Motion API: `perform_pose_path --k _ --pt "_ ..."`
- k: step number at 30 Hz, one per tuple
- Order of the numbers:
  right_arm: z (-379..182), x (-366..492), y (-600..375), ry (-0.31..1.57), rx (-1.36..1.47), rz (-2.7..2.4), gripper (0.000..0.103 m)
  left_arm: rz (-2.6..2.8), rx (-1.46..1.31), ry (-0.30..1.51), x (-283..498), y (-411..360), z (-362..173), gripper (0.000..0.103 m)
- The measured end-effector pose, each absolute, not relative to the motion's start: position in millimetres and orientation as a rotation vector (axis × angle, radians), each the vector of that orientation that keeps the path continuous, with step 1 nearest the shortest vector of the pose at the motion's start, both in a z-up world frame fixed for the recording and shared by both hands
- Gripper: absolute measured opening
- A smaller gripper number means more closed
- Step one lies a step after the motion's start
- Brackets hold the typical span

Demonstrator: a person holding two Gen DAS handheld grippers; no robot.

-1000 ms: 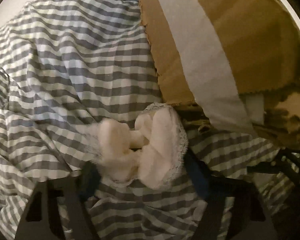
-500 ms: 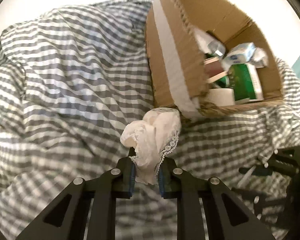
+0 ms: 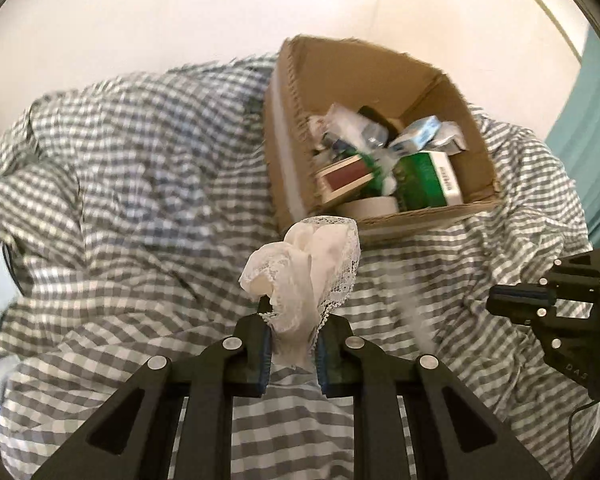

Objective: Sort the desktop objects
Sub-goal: 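Carry the lace cloth and white comb into the box and release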

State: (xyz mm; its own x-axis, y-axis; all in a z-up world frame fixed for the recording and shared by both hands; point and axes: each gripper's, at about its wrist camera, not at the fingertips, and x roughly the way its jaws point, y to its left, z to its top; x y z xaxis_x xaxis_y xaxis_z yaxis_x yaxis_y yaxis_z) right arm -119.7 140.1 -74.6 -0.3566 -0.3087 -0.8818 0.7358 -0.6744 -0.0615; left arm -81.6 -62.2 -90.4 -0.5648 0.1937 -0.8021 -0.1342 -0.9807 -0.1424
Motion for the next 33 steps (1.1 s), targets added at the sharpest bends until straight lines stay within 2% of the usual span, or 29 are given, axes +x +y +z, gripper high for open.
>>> perform_pose_path --k 3,5,7,8,14,22,23,25,26,33 --pt "-90 -119 135 0.609 1.244 -2.068 0.004 2.621 -1.34 -0.103 -84 -56 -85 0.017" --pt "-108 -126 138 0.563 1.315 -2.055 0.009 2.618 -1.347 -0.105 -84 -53 -88 0.017" --pt "-126 -129 139 0.537 1.354 -2.051 0.037 2.611 -1.366 -0.098 -84 -51 -95 0.017" --pt "-138 -130 139 0.525 1.37 -2.043 0.039 2.607 -1.376 -0.101 -84 -50 -99 0.017" --pt "-189 -140 118 0.531 1.417 -1.971 0.039 2.569 -1.485 -0.125 -87 -52 -132 0.017" --pt "-218 -167 104 0.524 1.466 -1.935 0.039 2.529 -1.567 -0.14 -98 -53 -158 0.017" --pt "-219 -168 104 0.524 1.47 -1.929 0.039 2.525 -1.571 -0.141 -99 -53 -159 0.017" --pt "-218 -168 104 0.531 1.463 -1.935 0.029 2.519 -1.582 -0.148 -99 -54 -163 0.017" --pt "-216 -167 105 0.545 1.454 -1.945 0.028 2.518 -1.585 -0.15 -99 -54 -164 0.017" --pt "-181 -154 115 0.509 1.367 -2.026 0.026 2.533 -1.555 -0.164 -94 -56 -156 0.017"
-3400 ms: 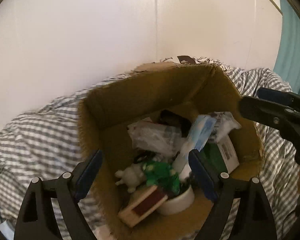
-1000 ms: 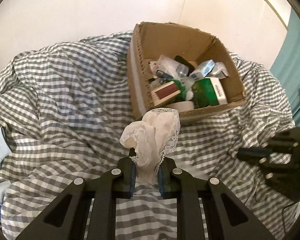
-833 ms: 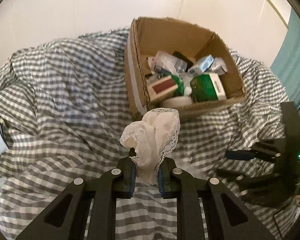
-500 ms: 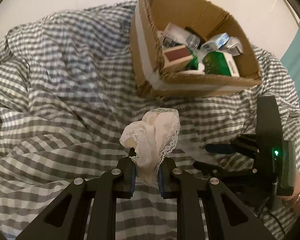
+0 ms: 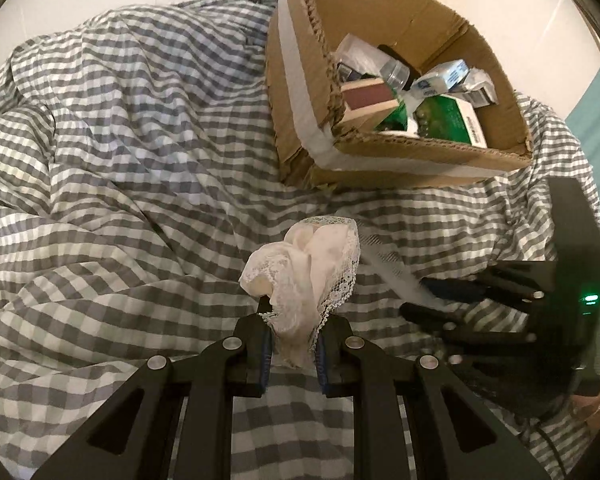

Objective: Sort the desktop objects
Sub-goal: 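Carry the lace cloth and white comb into the box and release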

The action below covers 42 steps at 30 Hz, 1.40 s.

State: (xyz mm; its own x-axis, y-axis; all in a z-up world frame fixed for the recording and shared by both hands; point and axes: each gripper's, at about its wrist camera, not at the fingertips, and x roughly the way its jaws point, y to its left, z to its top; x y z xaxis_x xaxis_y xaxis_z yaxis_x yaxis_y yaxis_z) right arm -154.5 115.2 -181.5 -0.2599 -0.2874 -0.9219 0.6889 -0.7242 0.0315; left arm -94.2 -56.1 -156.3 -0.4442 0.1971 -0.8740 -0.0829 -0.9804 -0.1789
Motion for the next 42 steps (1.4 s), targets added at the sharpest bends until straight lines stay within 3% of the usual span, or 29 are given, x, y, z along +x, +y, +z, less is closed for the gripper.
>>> perform_pose_path --k 10,17,27,29,30,32,36,39,42 --pt "-97 -125 144 0.299 1.24 -2.103 0.025 2.573 -1.398 -0.203 -88 -55 -97 0.017" --pt "-24 -137 156 0.209 1.045 -2.242 0.025 2.611 -1.231 -0.123 -113 -33 -42 0.017" --pt "-17 -235 152 0.133 1.048 -2.392 0.025 2.665 -1.163 -0.059 -207 5 -23 0.018" --pt "-21 -257 157 0.064 1.071 -2.427 0.027 2.693 -1.161 -0.035 -224 11 -27 0.029" --pt "-22 -264 157 0.043 1.078 -2.43 0.035 2.69 -1.17 -0.028 -231 12 -29 0.047" --pt "-20 -274 162 0.014 1.067 -2.456 0.049 2.693 -1.186 -0.023 -241 13 -35 0.072" --pt "-15 -271 182 -0.049 1.03 -2.51 0.063 2.734 -1.18 -0.039 -238 5 -39 0.082" --pt "-8 -251 194 -0.023 1.027 -2.589 0.08 2.759 -1.168 -0.05 -222 -1 -36 0.084" --pt "2 -232 203 0.016 1.025 -2.656 0.088 2.797 -1.099 -0.027 -198 -1 -23 0.086"
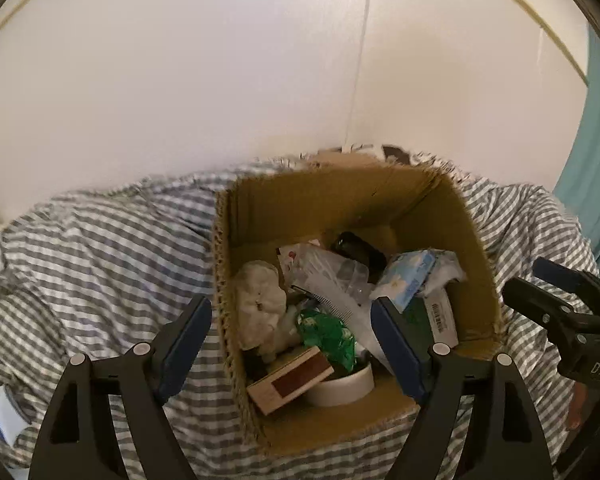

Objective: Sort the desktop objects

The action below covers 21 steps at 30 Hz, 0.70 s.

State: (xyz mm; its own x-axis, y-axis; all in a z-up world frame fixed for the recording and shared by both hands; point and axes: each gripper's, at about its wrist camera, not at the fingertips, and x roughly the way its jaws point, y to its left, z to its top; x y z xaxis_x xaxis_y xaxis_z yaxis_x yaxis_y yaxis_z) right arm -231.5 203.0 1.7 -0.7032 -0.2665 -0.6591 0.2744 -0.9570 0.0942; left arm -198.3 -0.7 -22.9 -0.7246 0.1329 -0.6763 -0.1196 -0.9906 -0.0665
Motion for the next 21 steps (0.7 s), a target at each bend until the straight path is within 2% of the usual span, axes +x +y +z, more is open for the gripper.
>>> perform_pose_path --k 4,7,11,15,19,21 --pt "25 -195 214 -0.013 1.006 -2.713 0.102 2.875 -0.977 -0.011 -159 -1 10 0.103" --pt "43 -156 214 -0.014 0.936 -2.748 0.103 2.894 -0.845 -0.068 -130 -1 28 0.103" --pt "42 -122 213 0.019 0.872 -2.813 0.103 2.92 -0.807 -0.126 -103 2 29 0.103" --pt "22 -98 218 -0.057 0.831 -2.872 0.103 2.953 -0.849 -0.197 -83 3 0 0.103" --pt "-5 -90 213 0.111 0.845 -2.952 0.103 2.937 -0.94 -0.157 -73 5 -33 0.103" --pt "-11 -89 216 0.132 0.84 -2.981 0.103 2.953 -0.943 -0.157 -69 8 -40 0.103"
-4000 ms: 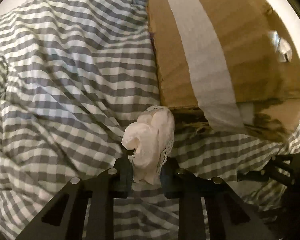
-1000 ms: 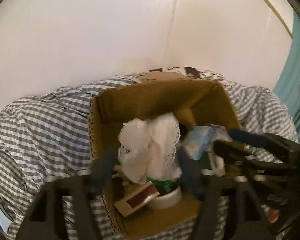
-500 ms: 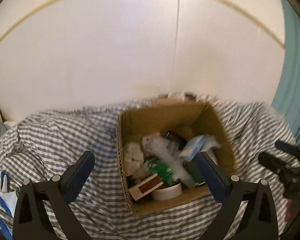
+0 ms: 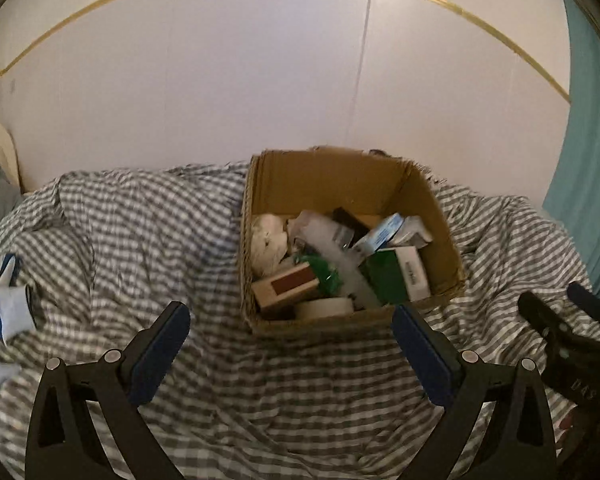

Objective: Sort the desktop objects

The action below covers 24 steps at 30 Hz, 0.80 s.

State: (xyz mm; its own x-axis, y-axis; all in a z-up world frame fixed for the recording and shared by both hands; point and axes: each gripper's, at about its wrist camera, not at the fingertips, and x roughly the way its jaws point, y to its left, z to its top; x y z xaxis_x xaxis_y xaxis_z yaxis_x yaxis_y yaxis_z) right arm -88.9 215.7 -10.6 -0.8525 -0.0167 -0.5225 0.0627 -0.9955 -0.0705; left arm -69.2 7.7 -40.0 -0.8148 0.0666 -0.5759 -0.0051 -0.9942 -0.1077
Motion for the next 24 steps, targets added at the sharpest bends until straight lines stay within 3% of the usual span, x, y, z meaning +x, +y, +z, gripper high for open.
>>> perform_pose_path --k 11,24 --pt "-16 -95 235 0.008 0.87 -2.952 0.103 2.979 -0.83 0.009 -60 34 -25 0.103" --pt "-20 -96 231 0.011 0.89 -2.961 0.103 2.972 -0.945 -0.092 -65 21 -32 0.103"
